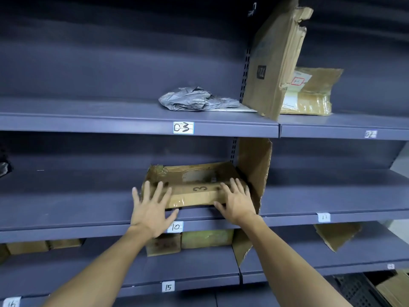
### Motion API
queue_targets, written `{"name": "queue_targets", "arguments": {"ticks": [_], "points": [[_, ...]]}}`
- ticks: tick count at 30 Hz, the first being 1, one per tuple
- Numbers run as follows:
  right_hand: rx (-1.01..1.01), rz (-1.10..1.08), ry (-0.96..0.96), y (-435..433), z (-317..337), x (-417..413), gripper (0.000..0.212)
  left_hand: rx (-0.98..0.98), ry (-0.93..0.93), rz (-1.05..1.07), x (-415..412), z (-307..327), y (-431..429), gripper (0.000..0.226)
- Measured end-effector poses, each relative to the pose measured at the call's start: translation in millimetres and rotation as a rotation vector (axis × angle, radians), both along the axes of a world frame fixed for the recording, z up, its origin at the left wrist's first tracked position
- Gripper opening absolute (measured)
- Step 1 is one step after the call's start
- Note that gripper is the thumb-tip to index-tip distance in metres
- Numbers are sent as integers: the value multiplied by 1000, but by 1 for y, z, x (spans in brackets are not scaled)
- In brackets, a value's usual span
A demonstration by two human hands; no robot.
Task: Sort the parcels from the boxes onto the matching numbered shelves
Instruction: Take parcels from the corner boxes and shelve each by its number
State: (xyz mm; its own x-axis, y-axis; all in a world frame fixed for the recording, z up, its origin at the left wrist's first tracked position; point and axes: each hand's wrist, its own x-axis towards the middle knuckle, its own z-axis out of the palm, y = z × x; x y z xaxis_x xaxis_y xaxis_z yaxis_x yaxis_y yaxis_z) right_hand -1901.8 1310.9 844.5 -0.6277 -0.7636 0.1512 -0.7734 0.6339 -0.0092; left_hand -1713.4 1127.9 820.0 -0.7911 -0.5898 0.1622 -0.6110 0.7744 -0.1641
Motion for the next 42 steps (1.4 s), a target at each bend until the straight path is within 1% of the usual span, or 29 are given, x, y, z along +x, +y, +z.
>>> {"name": "queue_targets", "arguments": {"ticks": [3,7,8,10,12,17,23,28,33,37,42], "points": [[-47,52,-62,14,2,14,67,10,39,-233,8,1,11,92],[-51,68,-113,41,-5,29,66,66,55,-420,11,0,35,103],[-50,58,-122,51,-7,32,67,70,47,-454,9,0,43,101],[-48,27,-145,73,-10,38,67,85,19,-515,3,0,59,93],[-36,-11,-161,99,-11,42,65,103,2,-579,-7,0,79,90],[-22,-175,-148,178,-14,42,65,142,9,-743,-44,-1,144,100],[-23,-372,-172,292,-21,30,73,125,-41,-881,-96,-4,242,114],[-12,-523,-204,404,-24,18,77,145,-89,-985,-138,-2,342,99],[-45,-654,-227,526,-30,8,77,143,-141,-1102,-180,-3,460,103],[-33,-772,-251,615,-40,2,79,143,-157,-1193,-213,-13,548,106],[-31,-881,-324,697,-59,0,80,164,-210,-1291,-240,-28,633,100]]}}
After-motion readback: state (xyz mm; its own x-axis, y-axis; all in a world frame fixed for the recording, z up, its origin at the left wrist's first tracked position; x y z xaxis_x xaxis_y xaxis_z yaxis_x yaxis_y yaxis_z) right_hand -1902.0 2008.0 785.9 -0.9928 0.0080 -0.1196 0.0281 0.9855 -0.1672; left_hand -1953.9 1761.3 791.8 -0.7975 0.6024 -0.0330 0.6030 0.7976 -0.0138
